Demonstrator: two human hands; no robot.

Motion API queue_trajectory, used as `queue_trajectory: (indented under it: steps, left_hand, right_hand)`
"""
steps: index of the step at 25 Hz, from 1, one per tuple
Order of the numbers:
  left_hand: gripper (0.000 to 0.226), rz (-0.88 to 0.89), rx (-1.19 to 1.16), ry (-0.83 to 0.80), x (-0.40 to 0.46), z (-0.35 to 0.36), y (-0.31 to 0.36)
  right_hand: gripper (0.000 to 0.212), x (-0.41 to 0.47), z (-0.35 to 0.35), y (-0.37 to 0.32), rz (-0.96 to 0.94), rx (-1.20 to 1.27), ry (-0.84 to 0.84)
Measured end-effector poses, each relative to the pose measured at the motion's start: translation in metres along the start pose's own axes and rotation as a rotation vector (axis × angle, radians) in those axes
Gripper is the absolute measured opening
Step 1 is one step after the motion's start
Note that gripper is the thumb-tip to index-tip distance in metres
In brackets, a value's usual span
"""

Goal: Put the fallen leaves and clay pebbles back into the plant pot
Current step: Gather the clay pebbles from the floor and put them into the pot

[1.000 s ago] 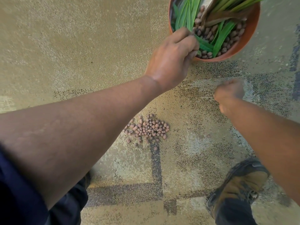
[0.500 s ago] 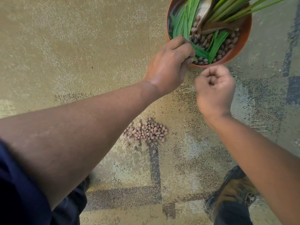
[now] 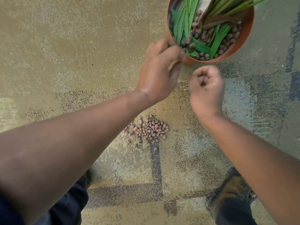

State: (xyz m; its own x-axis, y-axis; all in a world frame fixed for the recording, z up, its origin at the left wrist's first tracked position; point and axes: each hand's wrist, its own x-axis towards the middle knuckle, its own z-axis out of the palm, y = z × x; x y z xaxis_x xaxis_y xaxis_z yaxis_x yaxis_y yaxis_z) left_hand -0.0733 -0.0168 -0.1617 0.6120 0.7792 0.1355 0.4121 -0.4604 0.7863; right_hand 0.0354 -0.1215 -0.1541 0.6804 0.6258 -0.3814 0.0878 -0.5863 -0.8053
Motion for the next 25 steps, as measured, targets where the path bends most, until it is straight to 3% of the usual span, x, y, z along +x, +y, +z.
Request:
queue_trajectory:
  steps: [3, 6, 10, 19, 25]
  left_hand:
    - [0.018, -0.453, 0.128, -0.238, -0.047, -0.011, -0.033]
    - [0.043, -0.737, 0.337, -0.583, -0.104, -0.019, -0.065]
    - [0.059, -0.709, 0.374, -0.785, -0.138, -0.021, -0.063]
    - [0.034, -0.490, 0.321, -0.816, -0.148, -0.008, -0.056]
    - [0.024, -0.531, 0.262, -0.777, -0.145, -0.010, -0.057]
  right_hand:
    - [0.006, -0.030, 0.005, 0.039, 0.200, -0.380, -0.332]
    - [0.033, -0.066, 0.014, 0.065, 0.316, -0.613, -0.572]
    - [0.061, -0.097, 0.039, 0.081, 0.331, -0.627, -0.629]
    - [0.005, -0.095, 0.066, 0.082, 0.431, -0.538, -0.387]
    - [0.020, -0.096, 0.059, 0.088, 0.494, -0.331, -0.297]
